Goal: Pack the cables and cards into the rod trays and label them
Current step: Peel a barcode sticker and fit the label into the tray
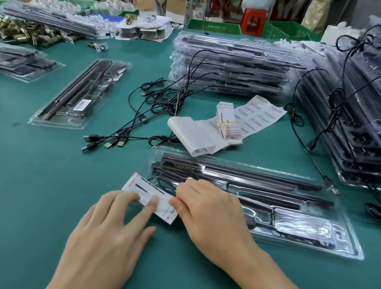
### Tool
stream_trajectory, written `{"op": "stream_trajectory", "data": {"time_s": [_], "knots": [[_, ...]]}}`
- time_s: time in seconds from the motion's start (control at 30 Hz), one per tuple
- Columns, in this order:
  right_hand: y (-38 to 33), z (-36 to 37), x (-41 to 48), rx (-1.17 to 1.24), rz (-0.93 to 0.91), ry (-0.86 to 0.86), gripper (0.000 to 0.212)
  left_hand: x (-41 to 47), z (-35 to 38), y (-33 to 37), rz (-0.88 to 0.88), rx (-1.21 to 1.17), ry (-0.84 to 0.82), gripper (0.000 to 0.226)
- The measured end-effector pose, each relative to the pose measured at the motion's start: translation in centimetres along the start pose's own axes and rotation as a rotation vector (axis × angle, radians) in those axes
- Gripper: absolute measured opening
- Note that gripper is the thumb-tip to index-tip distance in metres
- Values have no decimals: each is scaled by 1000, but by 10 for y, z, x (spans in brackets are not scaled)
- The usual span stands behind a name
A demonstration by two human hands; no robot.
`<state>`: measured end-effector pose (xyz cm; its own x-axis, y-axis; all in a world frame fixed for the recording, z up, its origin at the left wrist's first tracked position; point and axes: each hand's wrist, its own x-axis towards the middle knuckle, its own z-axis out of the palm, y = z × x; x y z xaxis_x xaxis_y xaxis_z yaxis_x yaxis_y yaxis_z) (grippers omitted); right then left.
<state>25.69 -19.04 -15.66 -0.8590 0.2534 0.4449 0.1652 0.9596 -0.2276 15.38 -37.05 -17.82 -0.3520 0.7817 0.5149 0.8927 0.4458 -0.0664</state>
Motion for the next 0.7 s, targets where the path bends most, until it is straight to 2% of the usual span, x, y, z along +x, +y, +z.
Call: {"op": "stream_trajectory", "data": {"time_s": [0.17, 0.23, 0.4, 0.57, 0.7], "knots": [[-1, 1, -1, -4, -19, 22, 27, 1, -2, 8, 84, -17, -170, 56], [-1, 1, -2, -10, -18, 25, 28, 4, -5, 10, 59, -30, -245, 59], [-1, 0, -1, -12, 8, 26, 25, 12, -6, 34, -124, -83, -346, 64], [-2, 2, -2, 8, 28, -6, 31, 24, -1, 59, -299, -191, -447, 70], [0, 3, -1, 30, 34, 48, 30, 29, -6, 68, -427, -291, -463, 60]]}}
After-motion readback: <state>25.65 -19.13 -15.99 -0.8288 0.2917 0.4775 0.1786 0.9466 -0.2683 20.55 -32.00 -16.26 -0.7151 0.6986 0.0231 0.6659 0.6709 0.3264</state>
